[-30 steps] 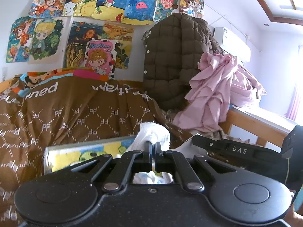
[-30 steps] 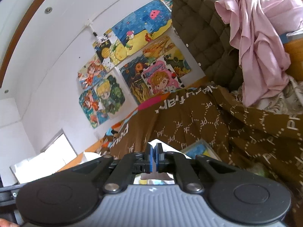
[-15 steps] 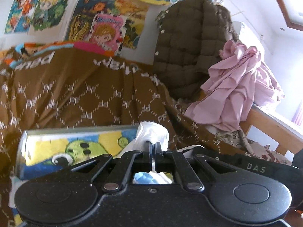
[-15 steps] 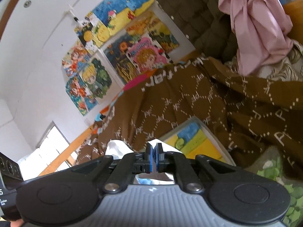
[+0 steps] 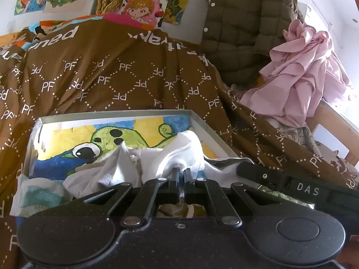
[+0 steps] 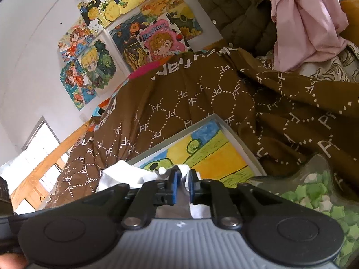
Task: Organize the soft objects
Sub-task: 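Open the left gripper over the tray while the right gripper releases its paper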
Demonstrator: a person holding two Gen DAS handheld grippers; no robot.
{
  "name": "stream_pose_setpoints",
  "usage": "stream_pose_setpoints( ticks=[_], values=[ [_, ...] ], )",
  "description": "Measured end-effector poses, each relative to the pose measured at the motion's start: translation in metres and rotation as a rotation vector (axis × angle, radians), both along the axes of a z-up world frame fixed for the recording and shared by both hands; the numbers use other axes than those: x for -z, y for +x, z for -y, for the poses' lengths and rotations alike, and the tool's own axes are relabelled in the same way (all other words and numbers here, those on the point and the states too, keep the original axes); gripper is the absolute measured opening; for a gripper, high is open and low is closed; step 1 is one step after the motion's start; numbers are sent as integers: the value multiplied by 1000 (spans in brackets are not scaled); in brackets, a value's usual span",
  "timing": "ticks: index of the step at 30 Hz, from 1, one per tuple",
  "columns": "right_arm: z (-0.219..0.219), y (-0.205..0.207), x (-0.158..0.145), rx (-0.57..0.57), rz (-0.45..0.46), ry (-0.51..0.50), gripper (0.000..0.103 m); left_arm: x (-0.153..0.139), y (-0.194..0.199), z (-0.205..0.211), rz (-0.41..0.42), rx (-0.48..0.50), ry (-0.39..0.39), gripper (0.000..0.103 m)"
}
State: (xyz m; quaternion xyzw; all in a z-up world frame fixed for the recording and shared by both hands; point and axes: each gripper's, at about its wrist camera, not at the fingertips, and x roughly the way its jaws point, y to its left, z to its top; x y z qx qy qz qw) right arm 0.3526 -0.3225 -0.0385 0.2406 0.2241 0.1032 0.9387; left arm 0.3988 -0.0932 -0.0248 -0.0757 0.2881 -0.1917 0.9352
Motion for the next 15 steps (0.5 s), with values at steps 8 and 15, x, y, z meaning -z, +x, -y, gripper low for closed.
stream_pose_setpoints(
  ticks=[8, 15],
  values=[
    [10, -3, -4, 47, 2, -19, 59, -5, -9, 2, -5, -5, 14, 19],
    [17, -9, -12, 73, 26, -41, 79, -12, -21, 2, 8, -9, 43, 39]
  ],
)
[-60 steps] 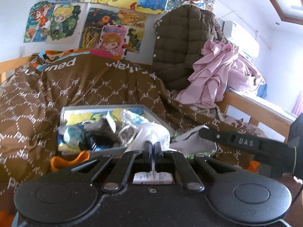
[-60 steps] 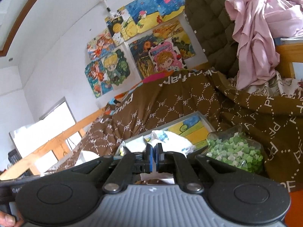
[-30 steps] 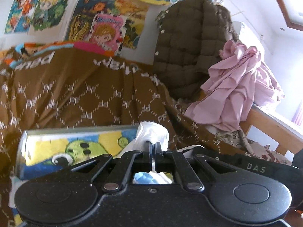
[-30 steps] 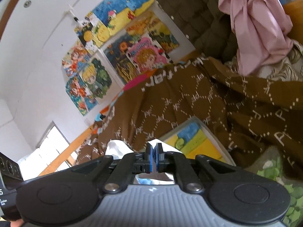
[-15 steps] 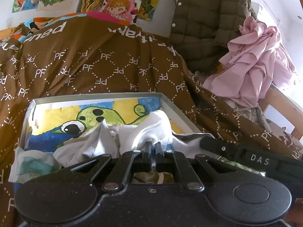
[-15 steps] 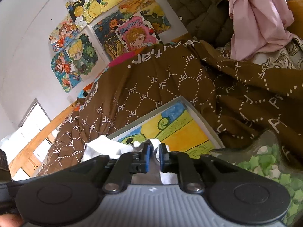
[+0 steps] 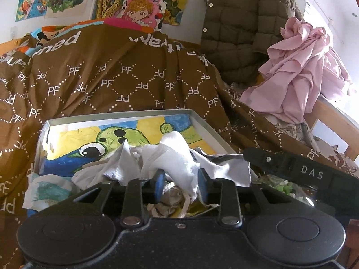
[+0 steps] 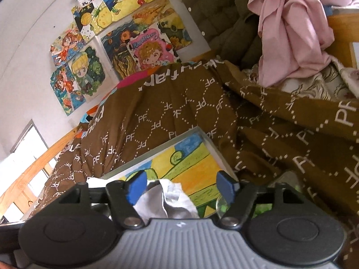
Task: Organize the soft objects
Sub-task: 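Open the left gripper over the tray while the right gripper releases its paper, then move both open grippers back from the tray toward the remaining items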
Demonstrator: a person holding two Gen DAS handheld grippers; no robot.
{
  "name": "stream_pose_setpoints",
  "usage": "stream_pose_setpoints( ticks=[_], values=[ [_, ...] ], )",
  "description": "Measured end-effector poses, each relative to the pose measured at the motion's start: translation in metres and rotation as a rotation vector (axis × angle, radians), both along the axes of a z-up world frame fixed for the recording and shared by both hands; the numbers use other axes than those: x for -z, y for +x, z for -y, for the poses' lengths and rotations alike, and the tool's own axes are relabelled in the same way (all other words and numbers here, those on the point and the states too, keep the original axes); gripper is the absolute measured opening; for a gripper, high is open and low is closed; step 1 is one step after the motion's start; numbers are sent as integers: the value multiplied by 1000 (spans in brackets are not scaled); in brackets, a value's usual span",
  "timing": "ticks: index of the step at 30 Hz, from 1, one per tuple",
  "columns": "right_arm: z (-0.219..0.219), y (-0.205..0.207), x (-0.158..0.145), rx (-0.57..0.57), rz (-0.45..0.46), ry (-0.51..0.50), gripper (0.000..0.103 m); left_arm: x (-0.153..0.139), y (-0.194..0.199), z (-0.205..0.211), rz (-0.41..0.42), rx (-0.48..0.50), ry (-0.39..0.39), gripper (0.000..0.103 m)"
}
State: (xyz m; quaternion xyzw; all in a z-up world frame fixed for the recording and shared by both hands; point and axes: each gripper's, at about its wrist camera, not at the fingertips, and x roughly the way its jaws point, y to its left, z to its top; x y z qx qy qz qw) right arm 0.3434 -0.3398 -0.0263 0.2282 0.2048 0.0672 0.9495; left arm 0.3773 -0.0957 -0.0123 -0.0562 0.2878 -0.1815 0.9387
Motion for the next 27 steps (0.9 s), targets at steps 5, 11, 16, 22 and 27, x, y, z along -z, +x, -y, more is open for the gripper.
stream_pose_setpoints(
  ticks=[5, 11, 16, 22, 27],
  values=[
    [4, -8, -7, 15, 28, -4, 90, -12, -16, -2, 35, -12, 10, 56],
    [15, -27, -17, -1, 103, 48, 101, -33, -47, -14, 134, -40, -25, 69],
    [17, -51, -31, -3, 159, 43, 103, -51, -72, -25, 198, -77, -59, 79],
    [5, -88, -50, -24, 224, -38, 103, -68, -104, -36, 252, -116, -84, 93],
    [-9, -127, -61, -47, 270, -71, 103, -77, -134, -46, 294, -127, -96, 96]
  ],
)
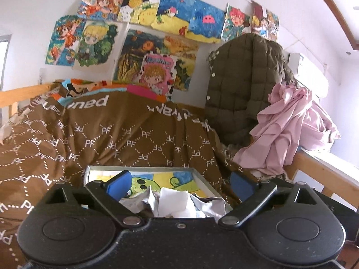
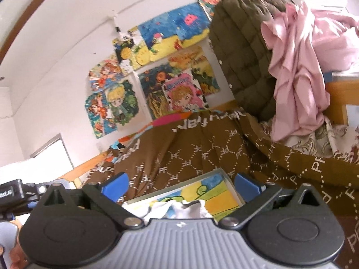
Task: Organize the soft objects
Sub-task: 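Move both open grippers back from the tray toward the remaining items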
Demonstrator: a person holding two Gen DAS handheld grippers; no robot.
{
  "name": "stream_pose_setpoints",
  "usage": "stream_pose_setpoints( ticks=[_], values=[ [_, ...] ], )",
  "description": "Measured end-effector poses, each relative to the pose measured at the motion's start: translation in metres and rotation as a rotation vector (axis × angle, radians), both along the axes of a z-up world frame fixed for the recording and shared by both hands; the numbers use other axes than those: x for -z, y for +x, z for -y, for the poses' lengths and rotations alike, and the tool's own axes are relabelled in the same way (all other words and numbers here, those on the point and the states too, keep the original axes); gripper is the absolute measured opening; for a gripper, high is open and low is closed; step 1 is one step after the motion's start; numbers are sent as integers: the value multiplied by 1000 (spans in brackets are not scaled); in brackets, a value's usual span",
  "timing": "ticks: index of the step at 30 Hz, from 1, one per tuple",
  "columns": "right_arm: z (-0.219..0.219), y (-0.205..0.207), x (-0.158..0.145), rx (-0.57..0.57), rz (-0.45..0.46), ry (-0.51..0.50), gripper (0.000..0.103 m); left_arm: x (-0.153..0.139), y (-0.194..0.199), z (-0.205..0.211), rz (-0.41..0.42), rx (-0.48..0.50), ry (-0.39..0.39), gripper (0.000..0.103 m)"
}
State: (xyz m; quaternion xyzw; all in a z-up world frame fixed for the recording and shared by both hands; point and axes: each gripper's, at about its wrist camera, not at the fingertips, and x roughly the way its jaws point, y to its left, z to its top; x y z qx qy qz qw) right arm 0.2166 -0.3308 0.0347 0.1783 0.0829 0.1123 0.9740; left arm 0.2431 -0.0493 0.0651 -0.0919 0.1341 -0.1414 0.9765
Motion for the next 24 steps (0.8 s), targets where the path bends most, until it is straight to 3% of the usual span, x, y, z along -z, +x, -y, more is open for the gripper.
stream_pose_setpoints(
  ticks=[11, 24],
  values=[
    [-44, -85, -9, -20, 89, -166, 103, -11, -74, -19, 92, 1, 42, 102],
    [-55, -148, -3, 61, 23, -162, 103, 13, -153, -32, 105, -37, 41, 102]
  ],
)
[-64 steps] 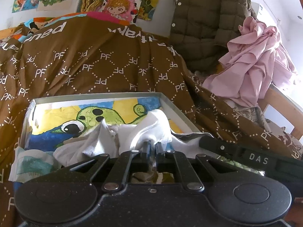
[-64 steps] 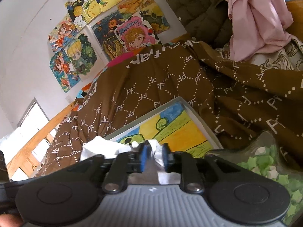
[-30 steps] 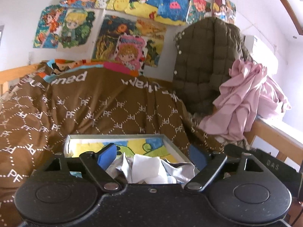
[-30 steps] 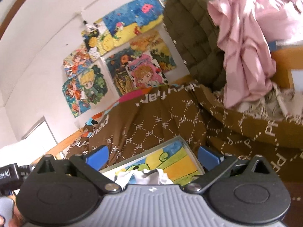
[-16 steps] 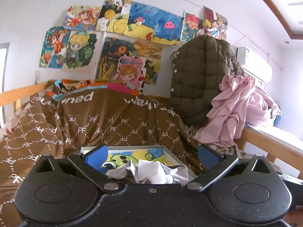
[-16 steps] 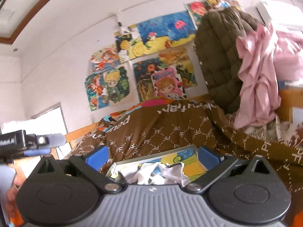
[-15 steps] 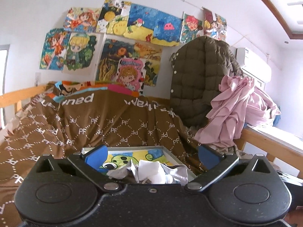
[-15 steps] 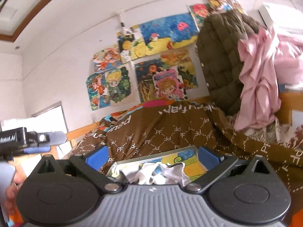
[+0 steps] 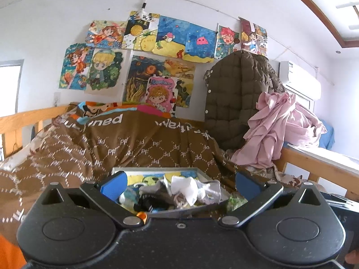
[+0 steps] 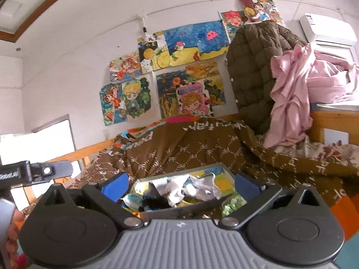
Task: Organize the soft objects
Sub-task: 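Move both open grippers back from the tray toward the remaining items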
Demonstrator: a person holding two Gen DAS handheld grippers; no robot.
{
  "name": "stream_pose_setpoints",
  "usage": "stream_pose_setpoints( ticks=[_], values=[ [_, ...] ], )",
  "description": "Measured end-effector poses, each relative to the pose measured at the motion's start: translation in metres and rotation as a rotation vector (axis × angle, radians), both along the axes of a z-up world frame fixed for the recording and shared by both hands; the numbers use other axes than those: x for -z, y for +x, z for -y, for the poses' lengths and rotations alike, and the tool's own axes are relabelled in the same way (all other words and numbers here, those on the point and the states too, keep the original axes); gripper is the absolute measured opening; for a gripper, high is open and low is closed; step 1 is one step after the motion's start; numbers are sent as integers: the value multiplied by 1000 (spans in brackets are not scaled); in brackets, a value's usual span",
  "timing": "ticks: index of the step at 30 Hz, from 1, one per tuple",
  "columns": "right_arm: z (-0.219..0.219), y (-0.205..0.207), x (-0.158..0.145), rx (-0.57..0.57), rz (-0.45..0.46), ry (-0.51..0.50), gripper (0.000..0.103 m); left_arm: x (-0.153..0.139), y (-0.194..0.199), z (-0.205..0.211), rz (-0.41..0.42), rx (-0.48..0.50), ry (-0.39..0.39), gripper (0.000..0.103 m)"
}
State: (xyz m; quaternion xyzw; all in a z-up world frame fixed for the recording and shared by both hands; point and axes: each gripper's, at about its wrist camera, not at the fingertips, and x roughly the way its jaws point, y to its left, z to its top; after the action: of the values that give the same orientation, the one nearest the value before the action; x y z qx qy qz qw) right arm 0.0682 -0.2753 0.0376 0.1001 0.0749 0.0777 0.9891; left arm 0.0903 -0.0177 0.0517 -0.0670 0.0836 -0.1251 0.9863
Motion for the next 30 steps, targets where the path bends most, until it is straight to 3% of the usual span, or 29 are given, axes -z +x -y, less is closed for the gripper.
stream_pose_setpoints(
  ticks=[7, 13, 30],
  values=[
    [-14, -18, 7, 58, -54, -67, 103, 27, -37, -9, -38, -62, 25, 102],
    [-29, -25, 12, 99, -104, -134, 103, 41, -45, -18, -106, -98, 19, 102],
    [-49, -6, 25, 69, -220, -236, 103, 68, -31, -22, -246, -178, 38, 102]
  ],
)
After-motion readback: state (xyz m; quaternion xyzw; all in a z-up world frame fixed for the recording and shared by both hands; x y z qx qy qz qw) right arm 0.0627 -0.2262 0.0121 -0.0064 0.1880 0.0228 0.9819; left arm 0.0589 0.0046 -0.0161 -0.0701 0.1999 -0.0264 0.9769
